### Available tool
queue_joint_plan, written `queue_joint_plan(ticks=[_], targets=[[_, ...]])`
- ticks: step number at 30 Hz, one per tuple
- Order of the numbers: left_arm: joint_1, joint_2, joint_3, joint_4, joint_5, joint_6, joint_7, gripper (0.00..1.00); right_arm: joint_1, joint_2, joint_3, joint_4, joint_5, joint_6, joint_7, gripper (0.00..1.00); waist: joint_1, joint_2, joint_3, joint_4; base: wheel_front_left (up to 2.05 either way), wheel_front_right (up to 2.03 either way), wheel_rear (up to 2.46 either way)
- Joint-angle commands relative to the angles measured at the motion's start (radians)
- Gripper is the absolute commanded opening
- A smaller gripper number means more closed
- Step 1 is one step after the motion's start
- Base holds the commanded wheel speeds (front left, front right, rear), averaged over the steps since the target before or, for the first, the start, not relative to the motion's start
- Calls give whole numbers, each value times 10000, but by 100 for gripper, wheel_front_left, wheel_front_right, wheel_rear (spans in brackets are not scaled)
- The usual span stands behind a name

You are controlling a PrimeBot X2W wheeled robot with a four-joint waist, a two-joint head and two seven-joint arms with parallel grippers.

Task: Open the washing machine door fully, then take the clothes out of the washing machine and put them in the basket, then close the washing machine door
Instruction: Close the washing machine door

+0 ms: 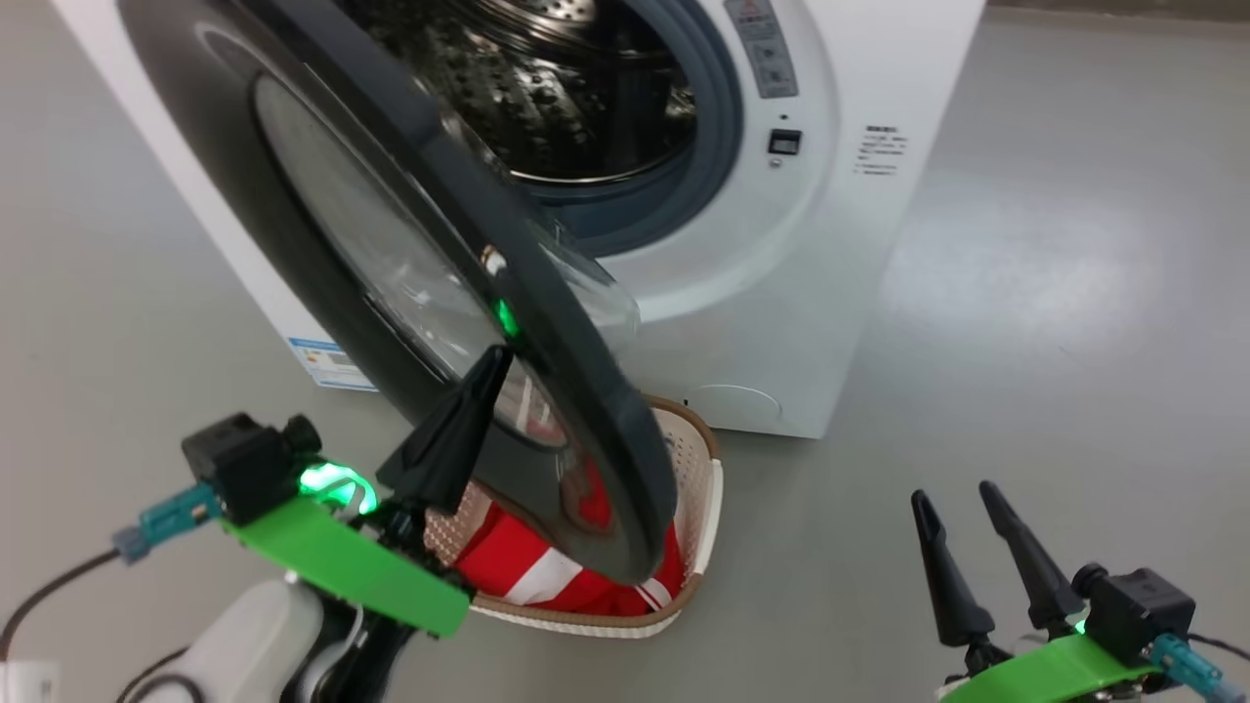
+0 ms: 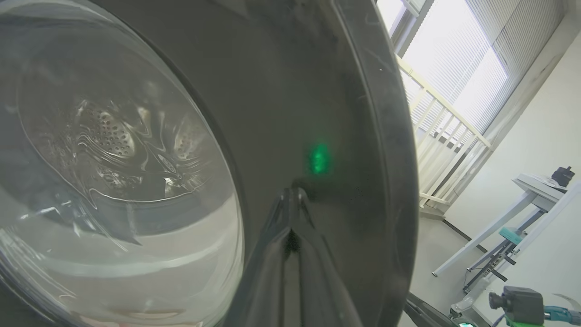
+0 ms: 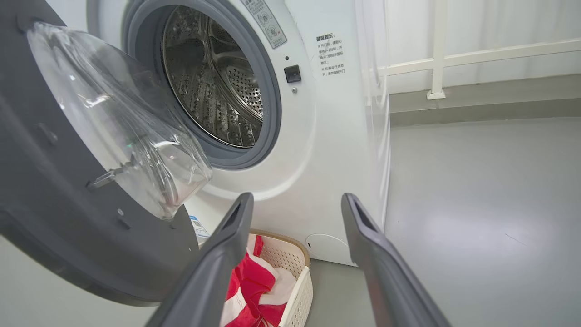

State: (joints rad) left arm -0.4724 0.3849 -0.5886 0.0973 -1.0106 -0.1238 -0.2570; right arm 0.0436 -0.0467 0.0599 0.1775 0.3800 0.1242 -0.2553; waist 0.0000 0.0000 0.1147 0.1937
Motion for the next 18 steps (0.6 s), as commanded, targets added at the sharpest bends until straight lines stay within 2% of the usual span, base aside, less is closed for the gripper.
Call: queue_joint_plan(ticks=[1, 18], targets=[[-570, 148, 319, -189, 117, -69, -47, 0, -481, -36, 161, -285, 99, 65, -65, 100, 0, 0, 245, -337, 0, 0, 0], [-2935, -519, 838, 1898, 541, -69, -47, 0, -970, -36, 73, -388, 423, 65, -65, 100, 0, 0, 1002, -2210, 0, 0, 0]])
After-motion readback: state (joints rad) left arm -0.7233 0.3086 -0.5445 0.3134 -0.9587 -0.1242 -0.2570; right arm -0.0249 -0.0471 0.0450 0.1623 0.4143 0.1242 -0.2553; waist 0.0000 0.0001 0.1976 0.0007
